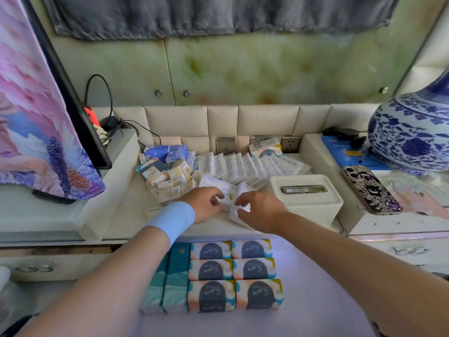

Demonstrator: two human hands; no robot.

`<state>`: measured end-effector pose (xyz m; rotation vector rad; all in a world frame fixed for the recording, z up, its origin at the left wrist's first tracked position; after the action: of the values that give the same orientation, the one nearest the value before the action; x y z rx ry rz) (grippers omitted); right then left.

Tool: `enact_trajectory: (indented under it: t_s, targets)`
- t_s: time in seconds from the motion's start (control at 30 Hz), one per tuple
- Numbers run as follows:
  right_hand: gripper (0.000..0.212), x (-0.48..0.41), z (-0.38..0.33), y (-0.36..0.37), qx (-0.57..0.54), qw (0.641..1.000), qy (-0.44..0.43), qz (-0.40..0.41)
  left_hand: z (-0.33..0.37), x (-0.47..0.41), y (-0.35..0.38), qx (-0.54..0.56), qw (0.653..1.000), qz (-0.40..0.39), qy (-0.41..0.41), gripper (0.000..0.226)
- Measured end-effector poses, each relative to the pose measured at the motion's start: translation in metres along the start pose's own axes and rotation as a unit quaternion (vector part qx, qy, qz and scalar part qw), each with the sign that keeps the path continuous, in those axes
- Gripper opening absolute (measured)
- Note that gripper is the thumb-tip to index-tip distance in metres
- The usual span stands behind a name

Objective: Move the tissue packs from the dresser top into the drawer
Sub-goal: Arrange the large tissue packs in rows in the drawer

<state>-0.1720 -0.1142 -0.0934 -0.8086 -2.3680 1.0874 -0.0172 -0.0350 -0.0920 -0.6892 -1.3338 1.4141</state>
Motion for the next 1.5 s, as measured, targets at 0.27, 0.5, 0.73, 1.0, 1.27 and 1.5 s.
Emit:
enact_trajectory:
  t_s: [0.27,0.5,0.73,1.0,1.27,1.5]
  targets:
    - [0.031,-0.119,0.044,-0.069,0.038,0.992,0.076,0.097,-0.009,-0.102,-0.043,0.055,0.996,0.075,-0.015,0.036]
    - [0.058,-0.205,0.104,-0.115,0.095,0.961,0.197,0.169,0.030,-0.204,-0.029,0.048,0.994,0.093,0.023,0.051]
    - [0.056,-0.264,0.155,-0.109,0.023,0.952,0.280,0.122,0.041,-0.256,0.006,0.012,0.997,0.057,0.055,0.076]
    - [0.068,-0.258,0.143,-0.111,-0.301,0.855,0.299,0.298,0.031,-0.255,-0.006,0.144,0.984,0.094,0.056,0.079]
    - [0.030,-0.222,0.085,-0.132,-0.391,0.861,0.225,0.237,0.030,-0.211,-0.041,0.149,0.967,0.177,0.103,0.086]
    - [0.047,-0.177,0.036,-0.105,-0.457,0.864,0.175,0.124,0.008,-0.154,-0.066,0.148,0.970,0.179,0.067,0.062]
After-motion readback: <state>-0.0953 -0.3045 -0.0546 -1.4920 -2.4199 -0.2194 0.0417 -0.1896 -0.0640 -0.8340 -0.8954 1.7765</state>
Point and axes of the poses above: each hand's wrist, its own x-axis away from the middle knuckle, its own y-axis out of the palm, z = x × y, the point moved 5 cm from there along -x, towards the middle knuckle, and after that the axes turned 15 degrees about -x, right-handed, at the moved point
